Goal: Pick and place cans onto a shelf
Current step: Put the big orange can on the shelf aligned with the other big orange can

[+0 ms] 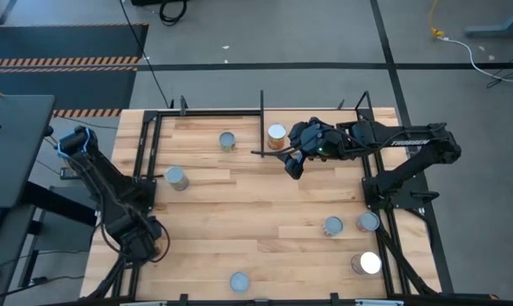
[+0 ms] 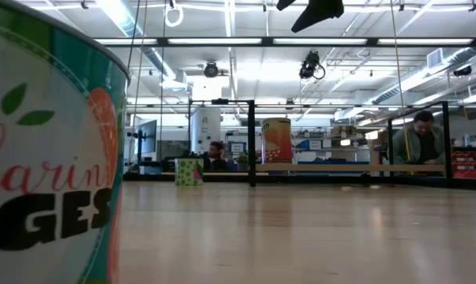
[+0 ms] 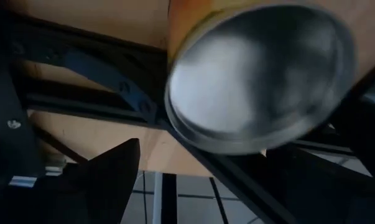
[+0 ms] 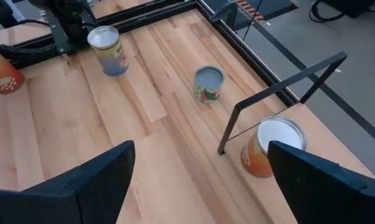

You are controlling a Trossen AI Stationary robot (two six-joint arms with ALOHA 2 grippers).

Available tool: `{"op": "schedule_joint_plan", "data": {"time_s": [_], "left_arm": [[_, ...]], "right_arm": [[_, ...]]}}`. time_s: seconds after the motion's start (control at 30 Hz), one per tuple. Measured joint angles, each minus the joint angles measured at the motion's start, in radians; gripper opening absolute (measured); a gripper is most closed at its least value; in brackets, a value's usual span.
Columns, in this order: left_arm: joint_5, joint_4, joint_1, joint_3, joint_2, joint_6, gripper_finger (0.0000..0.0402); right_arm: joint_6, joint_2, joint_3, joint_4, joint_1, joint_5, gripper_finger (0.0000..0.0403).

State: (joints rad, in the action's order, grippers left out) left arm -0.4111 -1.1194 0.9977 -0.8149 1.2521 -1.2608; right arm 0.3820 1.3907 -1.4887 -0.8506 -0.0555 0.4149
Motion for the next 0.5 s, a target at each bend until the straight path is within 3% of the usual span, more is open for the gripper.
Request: {"op": "schedule_joint_plan", "data": {"time_s": [0.17, 0.33, 0.5], "left_arm": [[0.118, 0.026, -0.001, 0.032, 0.0, 0.038, 0.0352], [0.313, 0.076, -0.037, 0.037, -0.001, 0.085, 0.0319], [0.533, 0.172, -0.09, 0.036, 0.009, 0.243, 0.0296]], "right_arm": [[-0.019, 0.0, 0.0, -0.003, 0.0, 0.0, 0.0375], [-0.026, 0.0, 0.0, -0.003, 0.0, 0.0, 0.0375], [-0.026, 0.0, 0.0, -0.003, 0.0, 0.0, 0.0375]]}}
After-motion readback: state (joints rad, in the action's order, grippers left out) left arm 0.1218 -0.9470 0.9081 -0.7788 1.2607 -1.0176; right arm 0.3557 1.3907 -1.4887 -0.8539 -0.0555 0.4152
